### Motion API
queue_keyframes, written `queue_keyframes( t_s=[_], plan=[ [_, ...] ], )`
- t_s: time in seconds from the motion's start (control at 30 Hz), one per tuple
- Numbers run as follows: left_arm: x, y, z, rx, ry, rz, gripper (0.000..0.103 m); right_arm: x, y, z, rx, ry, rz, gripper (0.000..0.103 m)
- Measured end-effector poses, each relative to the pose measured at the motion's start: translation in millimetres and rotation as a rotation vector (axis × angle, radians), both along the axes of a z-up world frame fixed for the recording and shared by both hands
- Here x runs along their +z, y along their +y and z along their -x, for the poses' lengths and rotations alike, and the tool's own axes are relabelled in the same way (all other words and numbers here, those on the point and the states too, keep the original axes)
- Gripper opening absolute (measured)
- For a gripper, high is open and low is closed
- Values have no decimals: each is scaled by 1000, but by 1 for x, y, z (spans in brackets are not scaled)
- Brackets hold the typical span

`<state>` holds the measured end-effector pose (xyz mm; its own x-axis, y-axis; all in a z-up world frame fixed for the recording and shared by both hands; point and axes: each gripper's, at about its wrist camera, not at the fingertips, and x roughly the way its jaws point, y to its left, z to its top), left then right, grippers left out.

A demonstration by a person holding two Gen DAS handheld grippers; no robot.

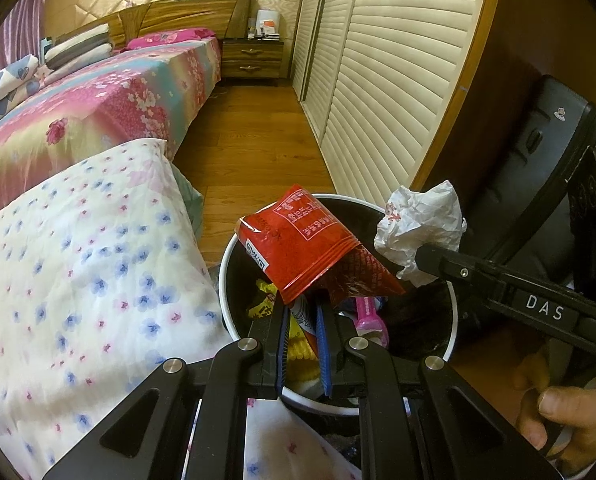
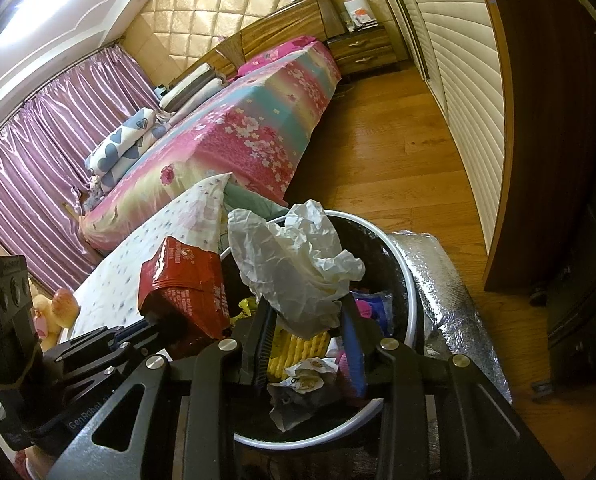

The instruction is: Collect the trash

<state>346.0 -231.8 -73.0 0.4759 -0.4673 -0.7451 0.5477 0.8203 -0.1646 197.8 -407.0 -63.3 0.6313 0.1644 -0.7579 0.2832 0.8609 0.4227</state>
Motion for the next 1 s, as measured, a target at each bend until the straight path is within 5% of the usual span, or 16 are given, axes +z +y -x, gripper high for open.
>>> queue_keyframes(
  t_s=[0.27, 0.37, 0.43, 0.57, 1.0],
  plan=[
    [0, 0, -1, -6, 15, -2, 19, -1, -3, -2, -8, 0, -2, 39],
    [3, 4, 2, 2, 6, 1, 29, -2, -5, -1, -21, 2, -17, 51],
    [5, 10, 5, 20, 1, 0, 52, 0, -5, 1, -25, -9, -27, 59],
    [9, 28, 17, 45, -3, 26, 53, 4, -3, 7, -35, -21, -39, 62],
    [30, 122, 113, 242, -95, 143, 77, 43, 54, 54, -17, -148, 8, 87]
  ],
)
